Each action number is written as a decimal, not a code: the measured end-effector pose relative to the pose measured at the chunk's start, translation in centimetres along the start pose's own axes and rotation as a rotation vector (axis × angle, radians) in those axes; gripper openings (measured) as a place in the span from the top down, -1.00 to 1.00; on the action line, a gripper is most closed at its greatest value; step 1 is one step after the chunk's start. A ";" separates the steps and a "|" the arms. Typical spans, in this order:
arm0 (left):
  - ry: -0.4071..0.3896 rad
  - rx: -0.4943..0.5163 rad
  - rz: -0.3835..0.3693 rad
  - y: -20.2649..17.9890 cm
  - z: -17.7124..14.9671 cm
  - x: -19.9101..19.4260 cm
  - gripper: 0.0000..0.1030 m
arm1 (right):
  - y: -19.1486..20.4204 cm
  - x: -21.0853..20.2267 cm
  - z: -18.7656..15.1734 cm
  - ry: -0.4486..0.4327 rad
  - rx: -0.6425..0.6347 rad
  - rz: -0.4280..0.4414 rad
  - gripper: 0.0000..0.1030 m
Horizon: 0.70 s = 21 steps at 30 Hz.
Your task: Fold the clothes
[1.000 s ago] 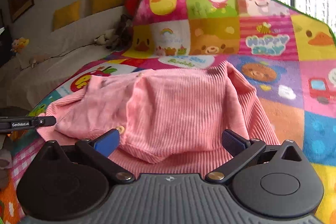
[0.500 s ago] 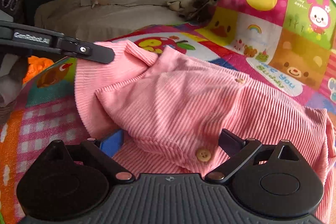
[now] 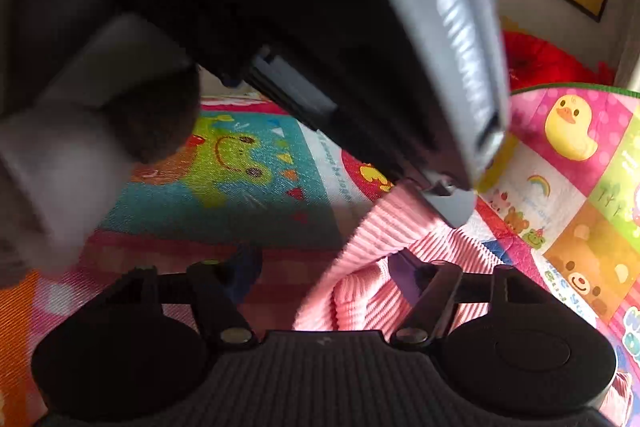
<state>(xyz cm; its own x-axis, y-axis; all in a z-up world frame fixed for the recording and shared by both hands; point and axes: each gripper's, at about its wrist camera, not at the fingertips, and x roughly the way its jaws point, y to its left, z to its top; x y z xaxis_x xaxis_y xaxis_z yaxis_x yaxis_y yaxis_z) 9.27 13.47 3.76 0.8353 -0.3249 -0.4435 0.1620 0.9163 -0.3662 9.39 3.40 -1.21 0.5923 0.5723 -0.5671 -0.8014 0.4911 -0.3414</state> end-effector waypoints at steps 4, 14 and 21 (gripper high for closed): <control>-0.048 -0.001 0.018 0.0 1.4 -0.5 0.79 | -3.0 1.5 0.2 0.022 0.086 -0.066 0.79; -0.137 -0.005 0.069 -1.4 3.8 -1.7 -0.03 | -15.5 -11.0 -3.2 -0.222 0.370 -0.323 0.86; -0.015 0.058 -0.006 -5.5 2.3 2.6 -0.51 | -21.6 -14.6 -12.2 -0.128 0.644 -0.470 0.86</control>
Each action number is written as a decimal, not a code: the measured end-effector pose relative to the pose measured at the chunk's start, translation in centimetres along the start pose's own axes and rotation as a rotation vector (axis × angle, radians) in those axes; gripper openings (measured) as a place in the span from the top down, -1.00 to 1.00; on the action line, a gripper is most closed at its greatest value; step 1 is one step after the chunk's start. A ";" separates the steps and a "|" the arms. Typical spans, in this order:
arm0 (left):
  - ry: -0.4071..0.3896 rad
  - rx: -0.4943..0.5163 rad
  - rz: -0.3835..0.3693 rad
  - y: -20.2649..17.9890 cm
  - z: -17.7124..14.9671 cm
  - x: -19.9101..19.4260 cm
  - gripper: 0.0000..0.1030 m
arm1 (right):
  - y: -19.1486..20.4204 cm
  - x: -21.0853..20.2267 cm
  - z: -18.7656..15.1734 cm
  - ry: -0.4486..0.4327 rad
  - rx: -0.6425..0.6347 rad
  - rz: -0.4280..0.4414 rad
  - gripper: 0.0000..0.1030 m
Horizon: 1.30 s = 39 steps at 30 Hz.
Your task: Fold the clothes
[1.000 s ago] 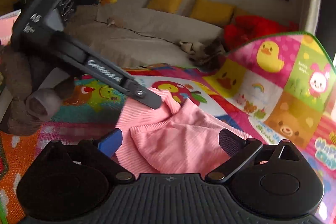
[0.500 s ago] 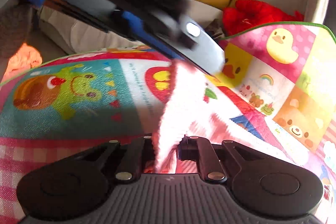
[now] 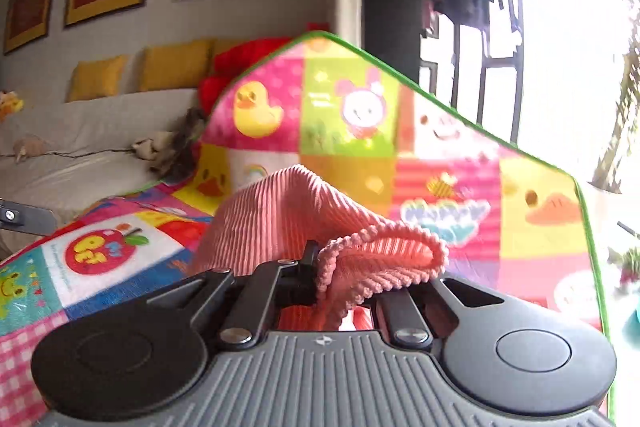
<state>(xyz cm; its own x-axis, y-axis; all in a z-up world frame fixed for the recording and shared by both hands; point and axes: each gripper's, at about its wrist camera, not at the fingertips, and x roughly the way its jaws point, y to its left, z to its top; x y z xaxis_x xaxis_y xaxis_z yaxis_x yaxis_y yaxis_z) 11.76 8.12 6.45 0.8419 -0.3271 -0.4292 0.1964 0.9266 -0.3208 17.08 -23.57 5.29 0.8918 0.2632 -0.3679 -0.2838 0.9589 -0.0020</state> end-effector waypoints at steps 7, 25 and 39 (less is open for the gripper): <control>0.147 0.064 -0.068 -4.6 -2.0 6.9 -0.67 | -3.6 1.9 -6.4 0.196 0.123 -0.030 0.86; 0.258 0.084 -0.017 -5.1 -5.1 12.2 -0.70 | -2.1 1.2 1.6 0.002 0.025 0.106 -0.30; 0.259 0.068 -0.026 -4.1 -4.9 11.4 -0.79 | -0.8 7.5 -2.0 0.231 -0.078 0.019 -0.35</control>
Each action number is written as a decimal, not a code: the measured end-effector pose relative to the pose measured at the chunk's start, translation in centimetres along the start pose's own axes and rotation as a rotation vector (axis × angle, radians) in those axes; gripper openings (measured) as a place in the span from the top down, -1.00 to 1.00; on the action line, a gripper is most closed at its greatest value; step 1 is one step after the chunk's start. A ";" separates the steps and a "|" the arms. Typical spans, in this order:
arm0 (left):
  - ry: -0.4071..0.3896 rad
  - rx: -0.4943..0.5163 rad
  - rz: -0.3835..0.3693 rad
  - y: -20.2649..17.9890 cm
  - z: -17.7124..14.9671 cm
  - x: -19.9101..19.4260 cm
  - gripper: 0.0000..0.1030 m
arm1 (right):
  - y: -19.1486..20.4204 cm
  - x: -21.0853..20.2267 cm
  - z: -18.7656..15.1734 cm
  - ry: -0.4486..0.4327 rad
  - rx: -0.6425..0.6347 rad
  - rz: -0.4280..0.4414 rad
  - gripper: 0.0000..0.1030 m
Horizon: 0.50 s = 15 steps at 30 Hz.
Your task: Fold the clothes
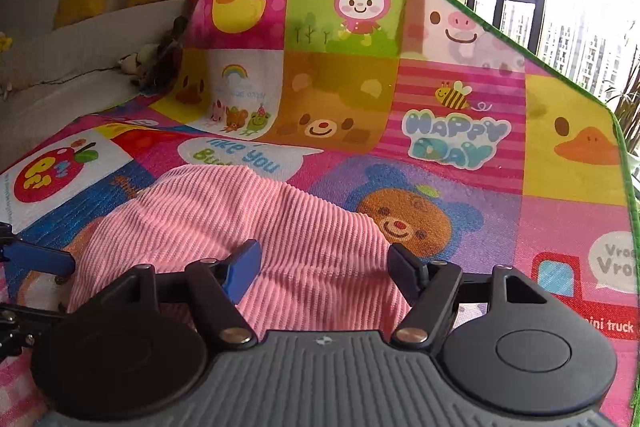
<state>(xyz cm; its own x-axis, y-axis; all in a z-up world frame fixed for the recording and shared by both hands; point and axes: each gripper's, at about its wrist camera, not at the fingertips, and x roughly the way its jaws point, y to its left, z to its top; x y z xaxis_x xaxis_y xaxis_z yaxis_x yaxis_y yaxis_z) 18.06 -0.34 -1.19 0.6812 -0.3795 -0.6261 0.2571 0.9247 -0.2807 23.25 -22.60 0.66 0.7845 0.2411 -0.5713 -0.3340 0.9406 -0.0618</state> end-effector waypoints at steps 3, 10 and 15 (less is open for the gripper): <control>-0.065 -0.021 0.002 0.5 1.1 -1.5 -0.78 | -1.2 -1.5 -1.4 0.016 0.023 -0.001 -0.35; -0.116 -0.032 -0.107 -0.5 2.9 -2.4 -0.76 | -3.5 -4.7 -4.8 0.058 0.124 0.114 -0.36; -0.045 0.004 -0.105 -1.8 2.0 -0.3 -0.76 | -6.4 -7.3 -4.6 -0.018 0.198 0.108 -0.36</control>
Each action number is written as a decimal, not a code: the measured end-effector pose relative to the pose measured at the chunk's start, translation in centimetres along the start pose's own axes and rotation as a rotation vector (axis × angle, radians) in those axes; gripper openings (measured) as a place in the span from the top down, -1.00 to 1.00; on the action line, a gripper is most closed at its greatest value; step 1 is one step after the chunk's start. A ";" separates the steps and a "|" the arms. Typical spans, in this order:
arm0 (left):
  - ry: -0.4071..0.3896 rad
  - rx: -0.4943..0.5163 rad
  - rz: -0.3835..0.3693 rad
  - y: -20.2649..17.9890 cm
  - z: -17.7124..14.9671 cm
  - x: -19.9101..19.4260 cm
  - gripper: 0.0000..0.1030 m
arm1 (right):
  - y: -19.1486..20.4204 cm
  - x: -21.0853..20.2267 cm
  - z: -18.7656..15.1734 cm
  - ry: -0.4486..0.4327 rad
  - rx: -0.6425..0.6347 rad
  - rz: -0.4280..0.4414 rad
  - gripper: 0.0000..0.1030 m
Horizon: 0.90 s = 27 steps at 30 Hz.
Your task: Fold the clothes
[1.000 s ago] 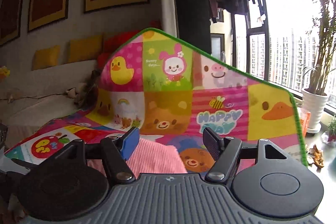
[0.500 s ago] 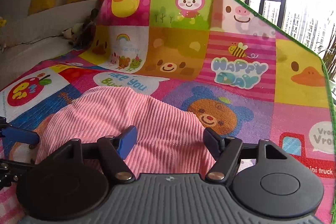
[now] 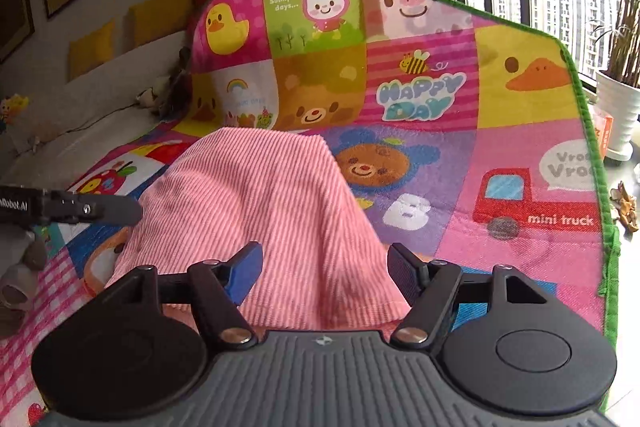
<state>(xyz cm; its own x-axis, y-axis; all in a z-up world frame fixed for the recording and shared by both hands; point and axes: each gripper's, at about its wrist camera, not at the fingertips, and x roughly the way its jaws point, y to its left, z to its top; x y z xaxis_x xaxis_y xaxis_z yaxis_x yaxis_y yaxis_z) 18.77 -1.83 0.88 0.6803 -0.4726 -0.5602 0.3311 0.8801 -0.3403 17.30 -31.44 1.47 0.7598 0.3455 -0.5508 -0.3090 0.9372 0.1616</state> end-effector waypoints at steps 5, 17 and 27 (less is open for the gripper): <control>0.039 0.015 0.019 -0.2 -0.6 1.0 -0.75 | -2.9 1.0 0.2 -0.015 0.098 -0.013 -0.12; 0.013 -0.003 -0.008 0.4 -0.5 0.0 -0.74 | 0.2 -0.4 0.8 0.000 0.179 0.214 0.85; 0.020 0.012 -0.006 0.1 -0.8 0.1 -0.74 | -1.0 1.0 -3.0 0.149 0.244 0.142 0.82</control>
<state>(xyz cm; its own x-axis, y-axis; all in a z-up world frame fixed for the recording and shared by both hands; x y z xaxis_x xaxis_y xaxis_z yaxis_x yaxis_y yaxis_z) 18.37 -1.84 0.22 0.6652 -0.4783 -0.5733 0.3426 0.8778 -0.3348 16.70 -32.20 -1.68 0.6216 0.4796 -0.6193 -0.2458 0.8701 0.4272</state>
